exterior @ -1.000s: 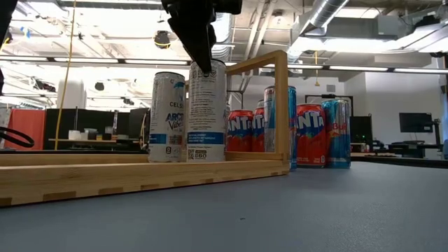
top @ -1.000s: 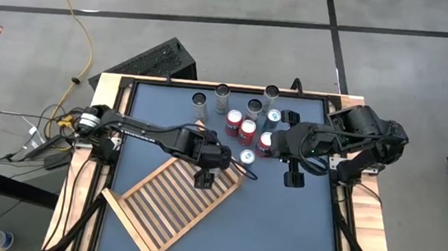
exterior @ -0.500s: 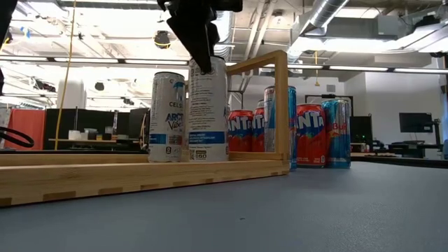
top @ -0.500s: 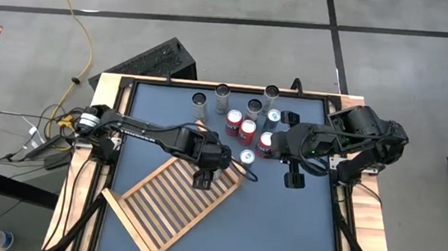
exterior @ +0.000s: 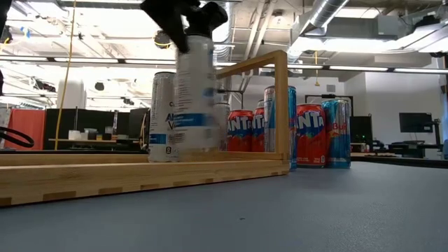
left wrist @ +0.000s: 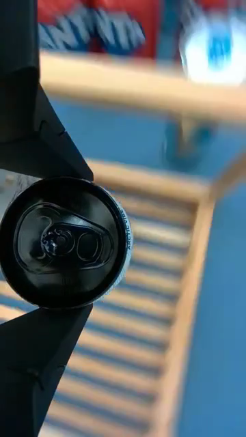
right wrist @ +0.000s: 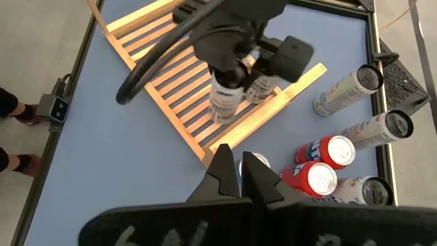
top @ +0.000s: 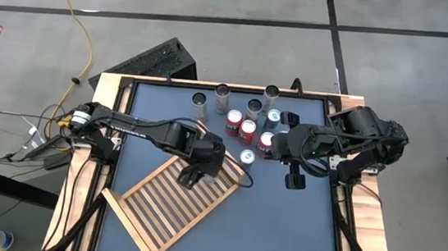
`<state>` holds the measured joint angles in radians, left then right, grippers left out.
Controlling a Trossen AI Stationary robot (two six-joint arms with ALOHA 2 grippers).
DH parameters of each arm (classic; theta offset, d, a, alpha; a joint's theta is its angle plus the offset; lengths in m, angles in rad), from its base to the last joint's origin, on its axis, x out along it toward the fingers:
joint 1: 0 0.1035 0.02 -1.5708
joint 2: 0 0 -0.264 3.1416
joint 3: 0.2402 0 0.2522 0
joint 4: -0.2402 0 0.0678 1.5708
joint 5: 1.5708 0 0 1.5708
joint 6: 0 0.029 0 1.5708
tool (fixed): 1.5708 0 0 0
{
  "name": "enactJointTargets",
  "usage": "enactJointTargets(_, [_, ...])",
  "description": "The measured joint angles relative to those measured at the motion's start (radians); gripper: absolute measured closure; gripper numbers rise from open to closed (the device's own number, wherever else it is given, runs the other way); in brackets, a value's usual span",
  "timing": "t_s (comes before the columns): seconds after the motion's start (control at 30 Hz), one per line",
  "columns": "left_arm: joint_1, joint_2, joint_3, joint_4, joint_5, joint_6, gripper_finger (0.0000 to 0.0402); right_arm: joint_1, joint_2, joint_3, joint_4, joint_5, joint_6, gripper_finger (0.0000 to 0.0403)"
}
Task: Place canned beverage on shelf
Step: Put the right white blue soda can on the shelf aligned with the other white blue soda can
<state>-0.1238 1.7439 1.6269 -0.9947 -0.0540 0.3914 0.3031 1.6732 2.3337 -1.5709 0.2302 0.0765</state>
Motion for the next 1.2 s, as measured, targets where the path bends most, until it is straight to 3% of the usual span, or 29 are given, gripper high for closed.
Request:
enactJointTargets(0.1, [0.000, 0.000, 0.000, -0.051, 0.051, 0.157, 0.0146, -0.002, 0.000, 0.000, 0.000, 0.000, -0.001, 0.0403])
enactJointTargets(0.3, [0.001, 0.000, 0.000, -0.089, 0.016, 0.356, 0.0146, -0.003, 0.000, 0.000, 0.000, 0.000, 0.002, 0.0403])
enactJointTargets(1.2, [0.090, 0.000, 0.000, -0.013, 0.142, 0.460, 0.0145, -0.002, 0.000, 0.000, 0.000, -0.022, 0.058, 0.0403])
